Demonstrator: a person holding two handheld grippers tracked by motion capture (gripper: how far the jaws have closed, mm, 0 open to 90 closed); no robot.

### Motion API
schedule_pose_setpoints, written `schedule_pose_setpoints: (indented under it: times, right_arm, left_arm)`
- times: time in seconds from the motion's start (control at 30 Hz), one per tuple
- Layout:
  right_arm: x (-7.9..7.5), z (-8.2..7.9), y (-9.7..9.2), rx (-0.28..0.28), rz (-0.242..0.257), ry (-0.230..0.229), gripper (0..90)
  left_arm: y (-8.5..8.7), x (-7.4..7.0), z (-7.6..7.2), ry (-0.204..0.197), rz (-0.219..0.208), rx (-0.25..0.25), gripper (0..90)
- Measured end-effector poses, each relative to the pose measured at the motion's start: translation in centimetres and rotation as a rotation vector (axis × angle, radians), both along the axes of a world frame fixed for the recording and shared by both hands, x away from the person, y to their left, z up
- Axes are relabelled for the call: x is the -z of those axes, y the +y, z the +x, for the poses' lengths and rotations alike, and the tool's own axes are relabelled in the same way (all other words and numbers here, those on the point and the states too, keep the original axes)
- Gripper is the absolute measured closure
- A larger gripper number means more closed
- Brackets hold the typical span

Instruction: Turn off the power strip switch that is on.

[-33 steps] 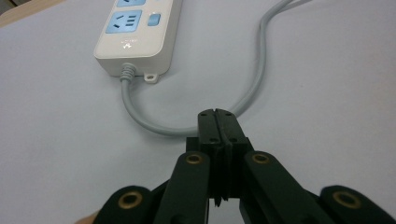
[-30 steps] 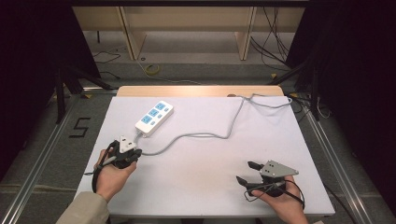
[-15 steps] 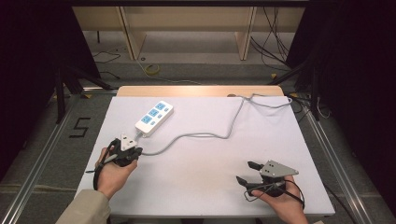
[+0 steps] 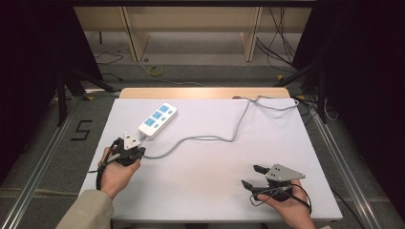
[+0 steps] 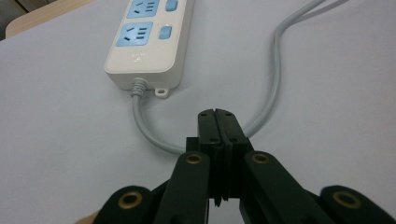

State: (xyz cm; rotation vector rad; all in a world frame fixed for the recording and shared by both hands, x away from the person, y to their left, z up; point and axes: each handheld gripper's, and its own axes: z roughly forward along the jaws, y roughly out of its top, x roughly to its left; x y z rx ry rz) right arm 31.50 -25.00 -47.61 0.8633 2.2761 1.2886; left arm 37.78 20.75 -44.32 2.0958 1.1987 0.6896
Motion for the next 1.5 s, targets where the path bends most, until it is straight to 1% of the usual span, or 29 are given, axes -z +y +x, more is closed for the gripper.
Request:
schedule_pose_setpoints:
  times: [0.3,0.43,0.53,0.57,0.67,0.87,0.93,1.17,1.33,1.4,1.47,1.5]
  right_arm:
    - [0.0,0.0,0.0,0.001,-0.003,0.001,30.5]
    - [0.0,0.0,0.0,0.0,-0.002,0.001,30.5]
    - [0.0,0.0,0.0,0.0,-0.002,0.002,30.5]
    - [0.0,0.0,0.1,0.0,-0.001,0.003,30.5]
    - [0.0,0.0,0.0,0.0,-0.003,0.003,30.5]
    - [0.0,0.0,0.0,0.0,-0.003,0.001,30.5]
    - [0.0,0.0,0.0,0.001,-0.003,0.002,30.5]
    - [0.0,0.0,0.0,0.001,-0.004,0.003,30.5]
    - [0.0,0.0,0.0,0.001,-0.004,0.001,30.5]
    - [0.0,0.0,0.0,0.002,-0.003,0.001,30.6]
    - [0.0,0.0,0.1,0.001,-0.002,0.001,30.5]
    - [0.0,0.0,0.1,0.0,-0.001,0.001,30.5]
  left_arm:
    - [0.2,-0.2,0.5,-0.004,0.007,-0.006,89.7]
    - [0.2,-0.2,0.7,0.004,0.009,-0.002,89.7]
    - [0.2,-0.4,0.9,0.003,0.01,-0.004,89.7]
    - [0.2,-0.4,1.0,-0.004,0.009,-0.007,89.7]
    - [0.3,-0.5,1.2,-0.002,0.014,-0.011,89.7]
    - [0.5,-0.7,1.5,0.002,0.012,-0.02,89.7]
    - [0.5,-0.7,1.6,-0.004,0.01,-0.024,89.7]
    - [0.4,-0.8,1.9,-0.008,0.009,-0.03,89.7]
    - [0.5,-0.7,2.2,-0.004,0.012,-0.03,89.7]
    - [0.4,-0.7,2.3,-0.007,0.007,-0.031,89.7]
    - [0.4,-0.8,2.4,-0.002,0.014,-0.03,89.7]
    - [0.3,-0.8,2.5,-0.004,0.009,-0.033,89.7]
